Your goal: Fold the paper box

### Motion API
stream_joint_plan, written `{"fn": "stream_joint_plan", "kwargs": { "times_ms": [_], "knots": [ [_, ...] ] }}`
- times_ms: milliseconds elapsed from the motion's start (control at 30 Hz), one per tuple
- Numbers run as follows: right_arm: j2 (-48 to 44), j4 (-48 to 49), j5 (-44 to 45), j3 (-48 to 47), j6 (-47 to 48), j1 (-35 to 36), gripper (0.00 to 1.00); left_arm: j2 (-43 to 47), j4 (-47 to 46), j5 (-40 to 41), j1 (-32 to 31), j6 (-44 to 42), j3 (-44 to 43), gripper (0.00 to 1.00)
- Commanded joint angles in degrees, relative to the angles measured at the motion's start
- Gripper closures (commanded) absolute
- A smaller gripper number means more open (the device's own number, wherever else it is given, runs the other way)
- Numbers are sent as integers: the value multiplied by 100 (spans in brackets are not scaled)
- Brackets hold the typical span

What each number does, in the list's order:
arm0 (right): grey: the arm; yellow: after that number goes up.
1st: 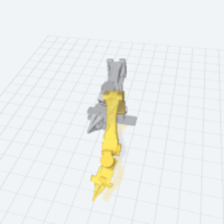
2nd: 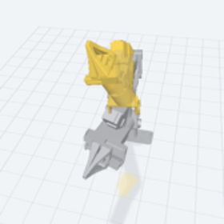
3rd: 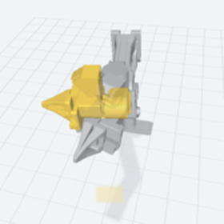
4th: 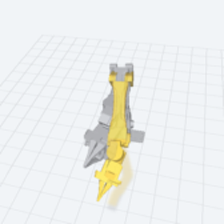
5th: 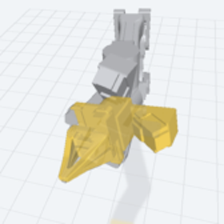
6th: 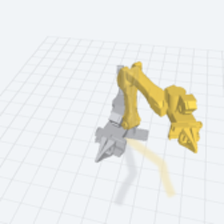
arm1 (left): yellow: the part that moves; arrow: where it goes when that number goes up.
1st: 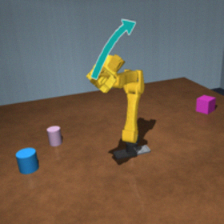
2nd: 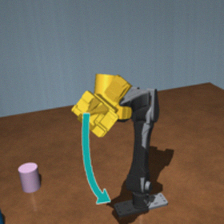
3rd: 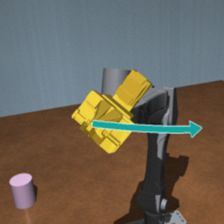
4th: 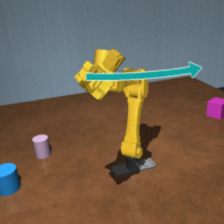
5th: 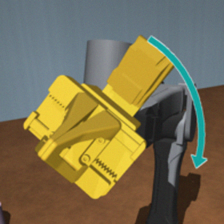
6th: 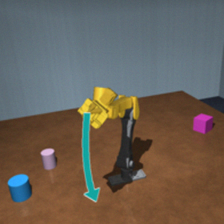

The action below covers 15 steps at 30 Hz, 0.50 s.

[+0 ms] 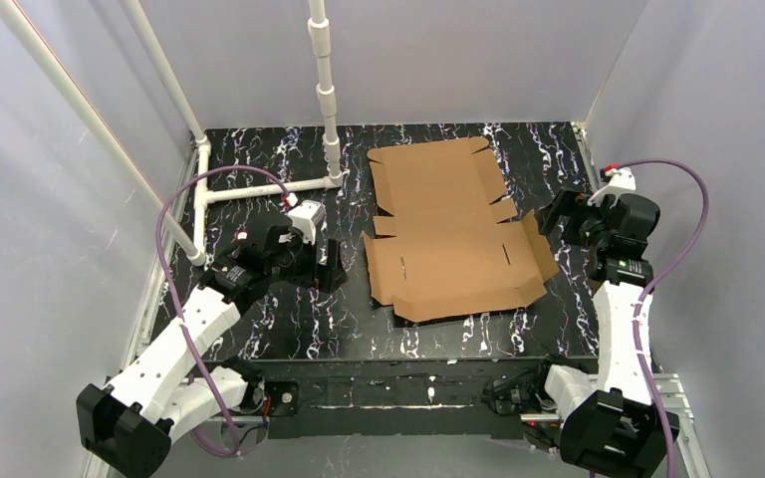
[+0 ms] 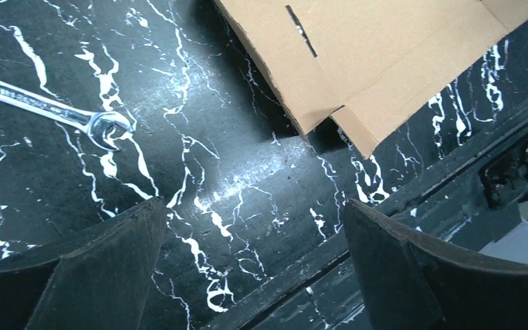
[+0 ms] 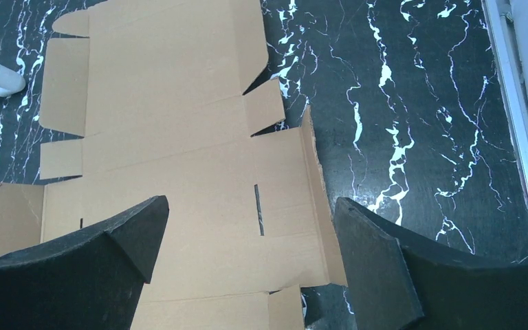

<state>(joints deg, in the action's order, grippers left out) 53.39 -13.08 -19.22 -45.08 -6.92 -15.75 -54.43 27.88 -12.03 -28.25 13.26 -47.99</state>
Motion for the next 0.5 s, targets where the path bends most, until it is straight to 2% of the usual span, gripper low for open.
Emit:
{"fn": "stream_joint_plan", "kwargs": {
  "times_ms": [0,100,267,367,400,467],
  "knots": [
    [-16,241,-140,-32,29,-16,0,97,-172,-481,26,148,146,1],
    [108,230,-662,-20,348,-16,0,82,-447,-924,29,563,265,1],
    [216,35,-1981,8,1571,-16,0,138,-1211,-1550,28,1588,666,1],
    [379,-87,-2372,-9,1929,-16,0,127,-1647,-1765,21,2256,901,1],
    [451,-126,-2468,-10,2046,-16,0,83,-1720,-1777,17,2403,967,1],
    [587,-196,-2611,-14,2215,-16,0,-71,-1419,-1104,-161,2376,804,1]
  ]
}}
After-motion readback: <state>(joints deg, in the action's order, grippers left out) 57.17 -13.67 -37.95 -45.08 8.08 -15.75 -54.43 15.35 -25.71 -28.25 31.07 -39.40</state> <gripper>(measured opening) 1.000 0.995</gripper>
